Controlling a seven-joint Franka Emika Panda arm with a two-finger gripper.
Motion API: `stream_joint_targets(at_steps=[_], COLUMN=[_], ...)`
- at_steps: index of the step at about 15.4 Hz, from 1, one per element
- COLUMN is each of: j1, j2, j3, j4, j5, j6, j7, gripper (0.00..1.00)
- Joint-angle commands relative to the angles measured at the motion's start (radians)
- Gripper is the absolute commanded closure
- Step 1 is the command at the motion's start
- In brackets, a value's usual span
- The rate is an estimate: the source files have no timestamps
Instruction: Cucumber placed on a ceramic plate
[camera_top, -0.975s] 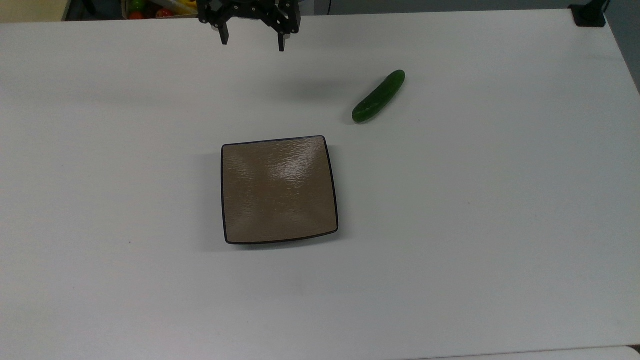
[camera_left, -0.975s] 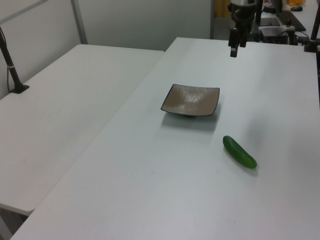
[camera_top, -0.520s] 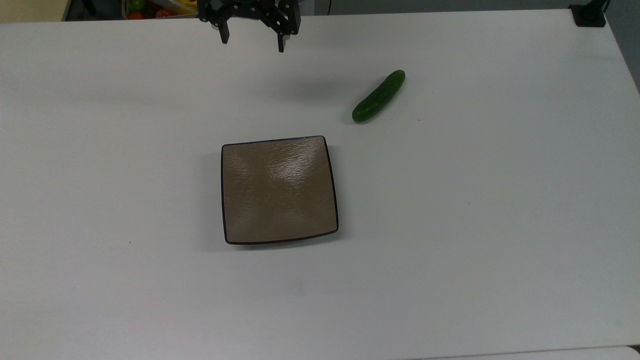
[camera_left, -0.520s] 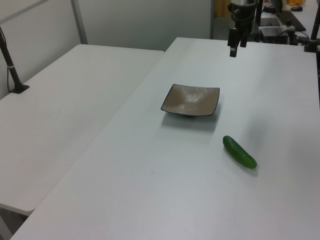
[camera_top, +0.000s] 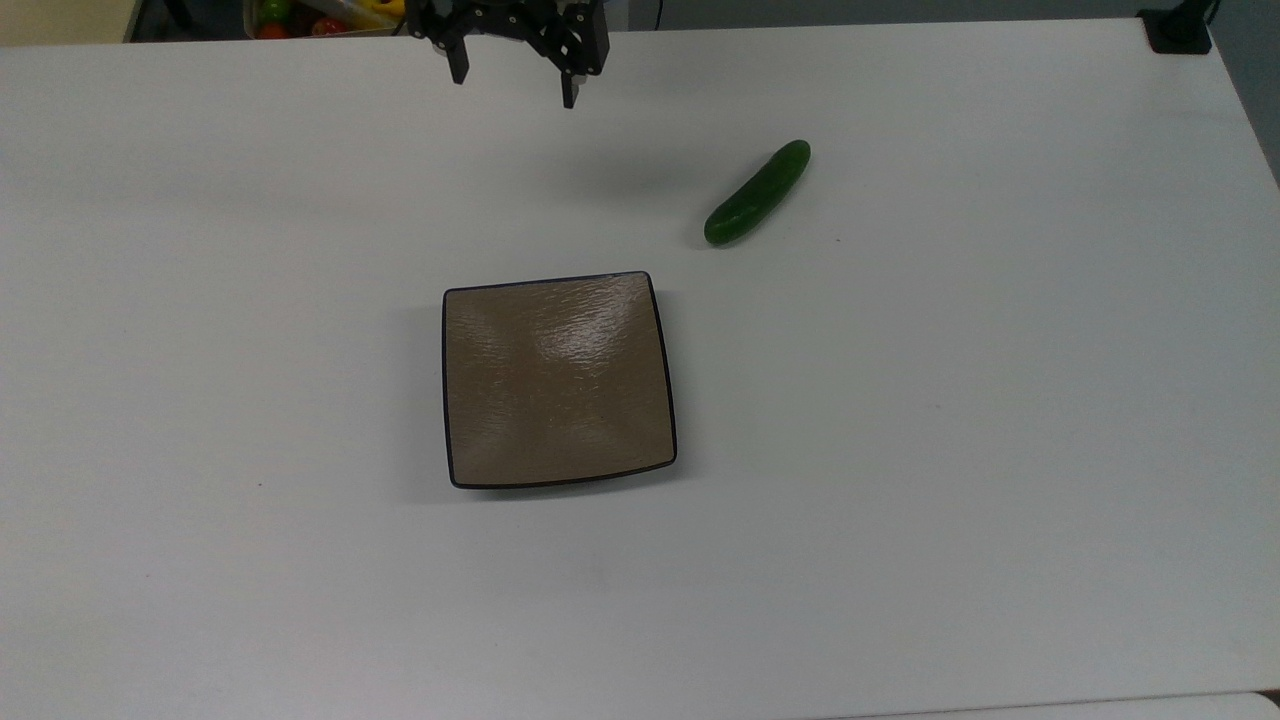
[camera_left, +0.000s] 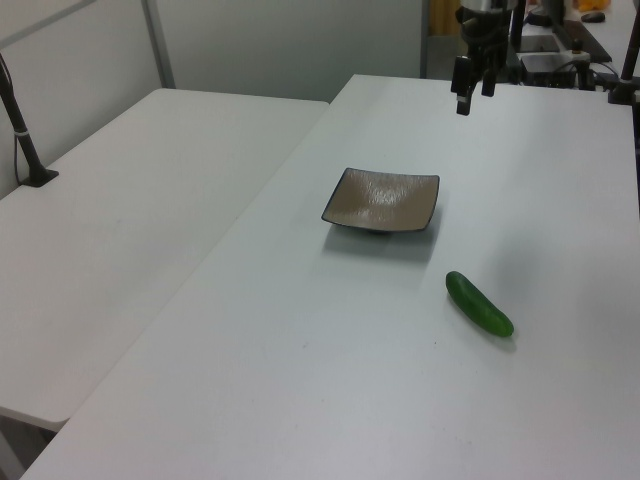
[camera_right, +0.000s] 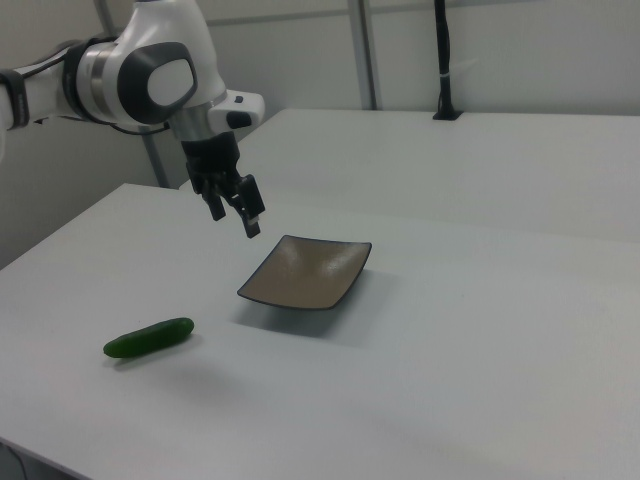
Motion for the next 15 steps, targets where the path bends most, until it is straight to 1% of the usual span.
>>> stream_joint_targets(at_steps=[1,3,5,7,10,13,15], j1=[0.007,0.022,0.059,0.076,0.078,0.079,0.081], j2=[-0.005,0.007,0.032,0.05,0.085,0.139,0.176], j3=[0.057,0.073,0.08,0.118,0.178,0.225,0.233], j4=[-0.021,-0.044,-0.057,-0.085,-0.137,-0.179,-0.182], j5=[0.017,0.018,0.017,0.018,0.02,0.02,0.018], j6=[-0.015,-0.014,-0.011,-0.008,0.009,0.135,0.175], j7=[0.107,0.165,0.217,0.253,0.308,0.45,0.558], gripper=[0.0,0.0,0.0,0.0,0.0,0.0,0.0])
